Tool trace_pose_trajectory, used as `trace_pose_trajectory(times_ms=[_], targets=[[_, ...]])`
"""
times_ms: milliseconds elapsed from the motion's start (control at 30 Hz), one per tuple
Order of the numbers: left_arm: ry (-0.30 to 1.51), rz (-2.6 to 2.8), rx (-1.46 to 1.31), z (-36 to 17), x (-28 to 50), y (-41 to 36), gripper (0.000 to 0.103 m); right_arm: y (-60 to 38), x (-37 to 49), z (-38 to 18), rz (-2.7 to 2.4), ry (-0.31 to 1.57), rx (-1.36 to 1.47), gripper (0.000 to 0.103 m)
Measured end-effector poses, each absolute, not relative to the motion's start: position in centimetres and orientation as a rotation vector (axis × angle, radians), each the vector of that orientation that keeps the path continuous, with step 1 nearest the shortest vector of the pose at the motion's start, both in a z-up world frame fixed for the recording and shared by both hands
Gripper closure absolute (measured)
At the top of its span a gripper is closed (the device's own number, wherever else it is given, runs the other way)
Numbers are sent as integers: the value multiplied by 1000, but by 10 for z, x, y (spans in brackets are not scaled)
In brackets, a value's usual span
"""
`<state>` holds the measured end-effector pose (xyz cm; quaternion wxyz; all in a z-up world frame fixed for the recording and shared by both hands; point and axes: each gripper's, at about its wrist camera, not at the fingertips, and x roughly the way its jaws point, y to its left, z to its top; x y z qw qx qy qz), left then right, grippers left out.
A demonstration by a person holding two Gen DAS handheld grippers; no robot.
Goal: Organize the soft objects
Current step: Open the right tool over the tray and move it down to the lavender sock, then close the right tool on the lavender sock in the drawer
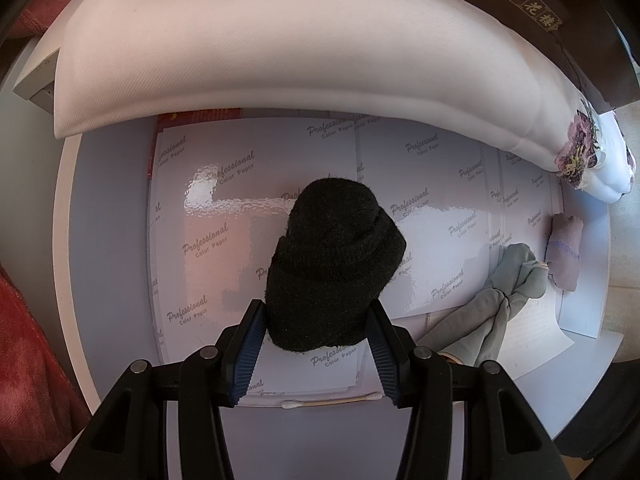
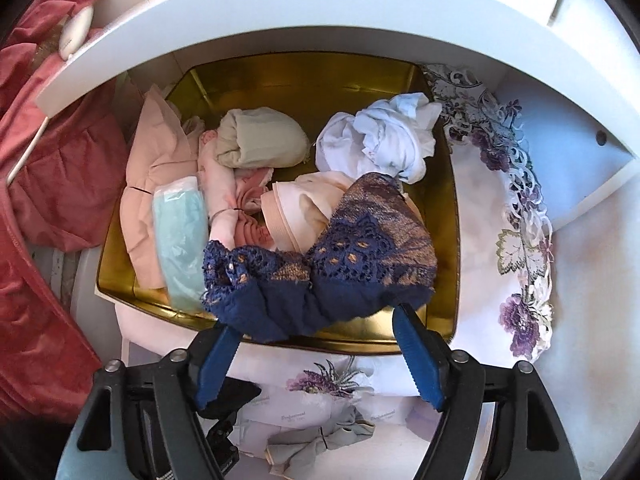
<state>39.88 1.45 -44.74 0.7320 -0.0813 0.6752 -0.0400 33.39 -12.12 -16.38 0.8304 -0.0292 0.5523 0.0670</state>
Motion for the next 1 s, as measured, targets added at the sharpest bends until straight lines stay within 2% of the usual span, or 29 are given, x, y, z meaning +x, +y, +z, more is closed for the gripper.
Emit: trace_pose_trajectory(times_ms=[533,833,1000], targets=[[1484,-89,-179,-448,399,14,52,-185,280,-142,105,1124,7,26],[1483,-90,-180,-448,399,14,52,-243,262,-198,-32,1286,108,26],[1484,-91,-183,-448,399,13,52,-233,260,-237,-75,1394,-3,26]])
